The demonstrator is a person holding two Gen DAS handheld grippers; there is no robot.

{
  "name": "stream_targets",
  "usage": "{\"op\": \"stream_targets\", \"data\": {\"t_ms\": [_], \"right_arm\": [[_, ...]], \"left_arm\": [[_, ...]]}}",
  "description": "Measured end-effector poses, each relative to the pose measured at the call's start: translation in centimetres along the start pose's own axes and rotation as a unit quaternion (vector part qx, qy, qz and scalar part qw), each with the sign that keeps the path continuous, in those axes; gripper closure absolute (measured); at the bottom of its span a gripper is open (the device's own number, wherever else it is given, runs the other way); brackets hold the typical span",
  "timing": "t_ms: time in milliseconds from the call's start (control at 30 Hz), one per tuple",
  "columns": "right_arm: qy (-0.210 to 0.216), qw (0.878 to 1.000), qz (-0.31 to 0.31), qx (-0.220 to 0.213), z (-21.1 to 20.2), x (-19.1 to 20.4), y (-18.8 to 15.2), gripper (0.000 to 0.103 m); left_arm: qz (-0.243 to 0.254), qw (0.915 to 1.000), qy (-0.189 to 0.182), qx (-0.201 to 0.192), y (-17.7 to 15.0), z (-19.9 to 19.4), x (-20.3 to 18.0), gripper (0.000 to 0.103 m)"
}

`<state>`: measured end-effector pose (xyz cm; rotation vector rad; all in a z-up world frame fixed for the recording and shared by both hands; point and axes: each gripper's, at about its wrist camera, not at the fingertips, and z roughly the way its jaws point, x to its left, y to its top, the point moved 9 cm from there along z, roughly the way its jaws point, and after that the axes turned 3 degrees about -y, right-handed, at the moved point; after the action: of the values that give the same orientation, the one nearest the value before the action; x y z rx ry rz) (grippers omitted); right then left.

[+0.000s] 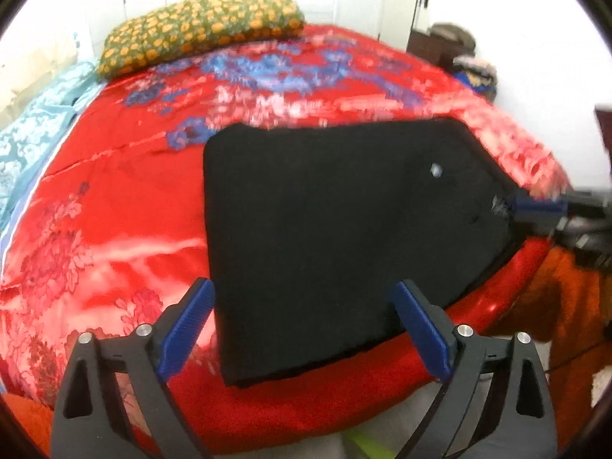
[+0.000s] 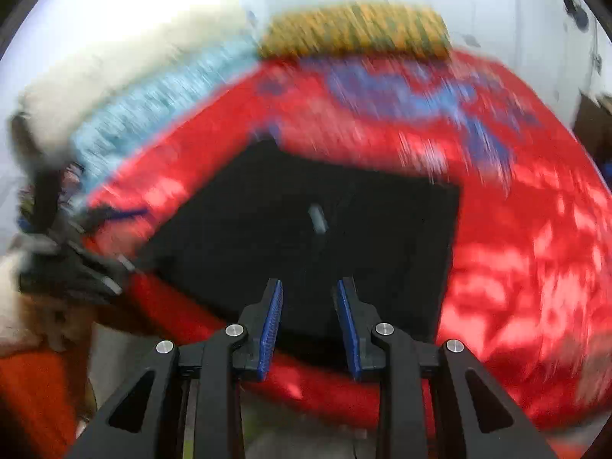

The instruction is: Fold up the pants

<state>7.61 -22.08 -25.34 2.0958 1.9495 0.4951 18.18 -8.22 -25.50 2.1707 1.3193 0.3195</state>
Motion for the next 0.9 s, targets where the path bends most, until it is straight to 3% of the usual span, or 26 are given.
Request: {"op": "stream_targets", "data": {"t_ms": [67, 133, 900], "right_arm": [[0.019, 0.999, 0.035, 0.035, 1.60, -0.86, -2.12, 0.081], [0.019, 0.998, 0.043, 0.031, 1.46, -1.26, -2.03, 0.087], [0.001, 0.999, 0.034, 0.025, 1.56, -1.19, -2.24, 0.087]], "left_arm": [[0.007, 0.9998, 0.007, 0.019, -0.70, 0.95, -0.01, 0.007], [0.004, 0.9998, 0.008, 0.016, -0.71, 1.03, 0.09, 0.006], [-0.006, 0.9996, 0.007, 0.027, -1.04, 0.85, 0.49, 0.003]]}}
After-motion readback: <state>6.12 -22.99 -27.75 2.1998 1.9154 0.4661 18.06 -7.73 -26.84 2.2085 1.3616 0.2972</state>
